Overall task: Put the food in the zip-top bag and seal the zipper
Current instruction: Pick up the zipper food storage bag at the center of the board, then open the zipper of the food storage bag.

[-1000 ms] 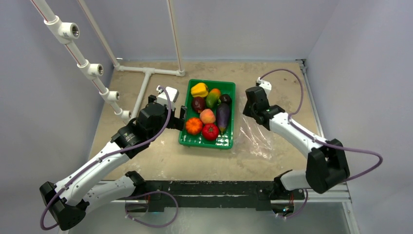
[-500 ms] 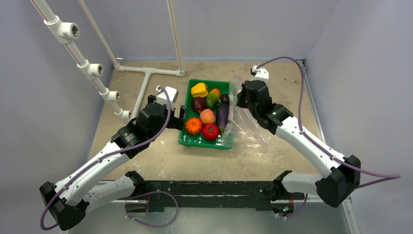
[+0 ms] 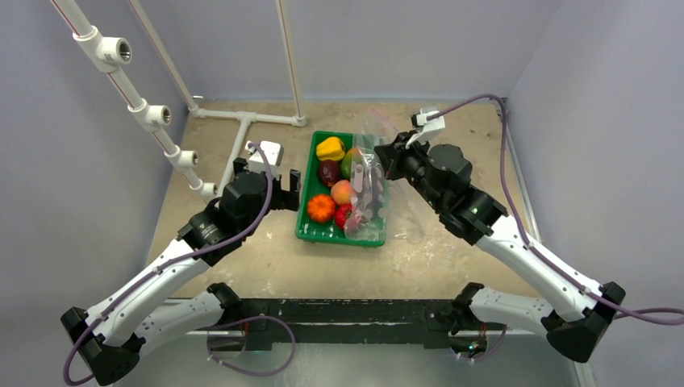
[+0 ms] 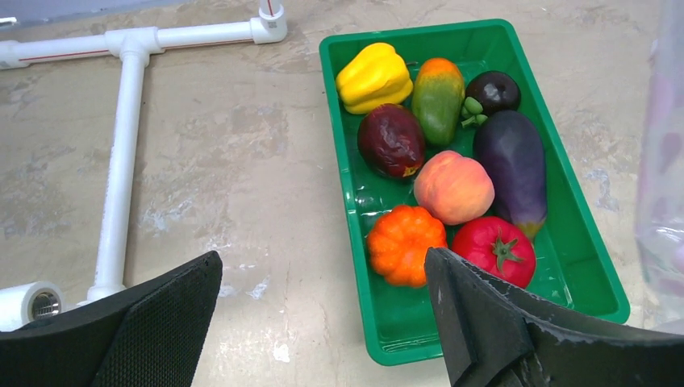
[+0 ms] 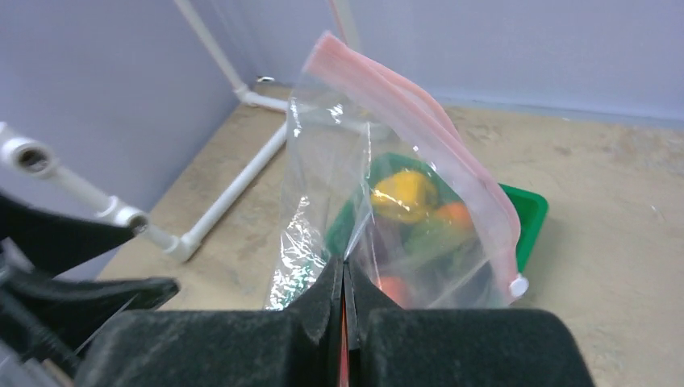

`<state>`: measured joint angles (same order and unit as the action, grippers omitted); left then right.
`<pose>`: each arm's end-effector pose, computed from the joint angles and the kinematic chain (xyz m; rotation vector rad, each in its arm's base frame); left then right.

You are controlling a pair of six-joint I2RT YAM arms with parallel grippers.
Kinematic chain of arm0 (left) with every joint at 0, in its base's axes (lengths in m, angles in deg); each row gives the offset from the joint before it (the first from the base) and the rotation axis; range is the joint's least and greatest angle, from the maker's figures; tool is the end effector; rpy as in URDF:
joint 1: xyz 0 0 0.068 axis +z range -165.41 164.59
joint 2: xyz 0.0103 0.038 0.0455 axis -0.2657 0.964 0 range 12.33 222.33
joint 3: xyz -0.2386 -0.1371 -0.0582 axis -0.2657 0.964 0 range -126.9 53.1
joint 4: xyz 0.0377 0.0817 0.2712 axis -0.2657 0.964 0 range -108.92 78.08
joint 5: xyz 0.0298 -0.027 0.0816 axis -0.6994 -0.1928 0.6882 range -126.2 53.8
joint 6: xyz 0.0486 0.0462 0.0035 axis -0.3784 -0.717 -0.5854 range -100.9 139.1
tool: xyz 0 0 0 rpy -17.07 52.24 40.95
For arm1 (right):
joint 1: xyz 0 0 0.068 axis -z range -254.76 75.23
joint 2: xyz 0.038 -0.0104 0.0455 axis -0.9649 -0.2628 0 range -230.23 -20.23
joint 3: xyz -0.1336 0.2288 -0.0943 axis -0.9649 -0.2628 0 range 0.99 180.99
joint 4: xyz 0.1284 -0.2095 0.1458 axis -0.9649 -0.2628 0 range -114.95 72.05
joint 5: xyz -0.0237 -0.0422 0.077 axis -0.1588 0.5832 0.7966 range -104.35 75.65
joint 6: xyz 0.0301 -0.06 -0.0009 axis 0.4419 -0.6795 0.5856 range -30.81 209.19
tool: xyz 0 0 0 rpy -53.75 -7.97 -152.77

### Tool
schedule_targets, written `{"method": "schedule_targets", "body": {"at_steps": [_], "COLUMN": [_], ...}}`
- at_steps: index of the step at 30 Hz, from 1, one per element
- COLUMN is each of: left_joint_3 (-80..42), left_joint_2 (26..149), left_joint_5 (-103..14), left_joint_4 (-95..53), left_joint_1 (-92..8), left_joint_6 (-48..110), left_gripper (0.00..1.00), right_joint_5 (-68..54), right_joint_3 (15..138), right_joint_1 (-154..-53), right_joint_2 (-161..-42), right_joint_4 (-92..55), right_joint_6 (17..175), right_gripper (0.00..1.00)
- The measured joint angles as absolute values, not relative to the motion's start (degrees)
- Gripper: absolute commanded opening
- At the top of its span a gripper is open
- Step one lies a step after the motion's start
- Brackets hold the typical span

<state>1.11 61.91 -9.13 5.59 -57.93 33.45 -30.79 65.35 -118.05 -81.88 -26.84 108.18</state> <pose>0.1815 -0.1335 0.3467 0.1631 1.9108 -0.2060 0.2162 0.1829 0.4127 -0.1418 1.7012 0.5763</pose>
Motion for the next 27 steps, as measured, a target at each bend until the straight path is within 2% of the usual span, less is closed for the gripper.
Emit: {"method": "schedule_targets", "body": {"at_steps": [7,15,20,27], "left_joint_3": [0.9,-4.7,-7.5,-12.1], "left_joint_2": [61.9,60.9,60.7,64.1], "left_joint_5": [-8.5,-9.2,-13.5,-19.0], "left_joint_4": [6.8,13.1,16.3,21.0], "left_joint_1": [-57.9,-57.9,-57.9,-57.9], "left_joint_6": [34.3,38.5,41.2,42.7], "left_gripper": [0.91,0.85,0.81,0.82], "right_joint_5": [-22.9,-13.0,-8.5,-5.1], "right_joint_3": [59.9,53.8,51.5,48.1], "right_joint_1": [-119.7,-120.2,-120.4,-120.5], "right_joint_2": [-76.0,-70.2,-70.4,-70.4], "right_joint_4": [-20.5,-15.5,-12.7,-11.5], "right_joint_6": [103.2,97.5,94.2,88.2], "right_gripper": [0.00,0.00,0.00,0.00]}}
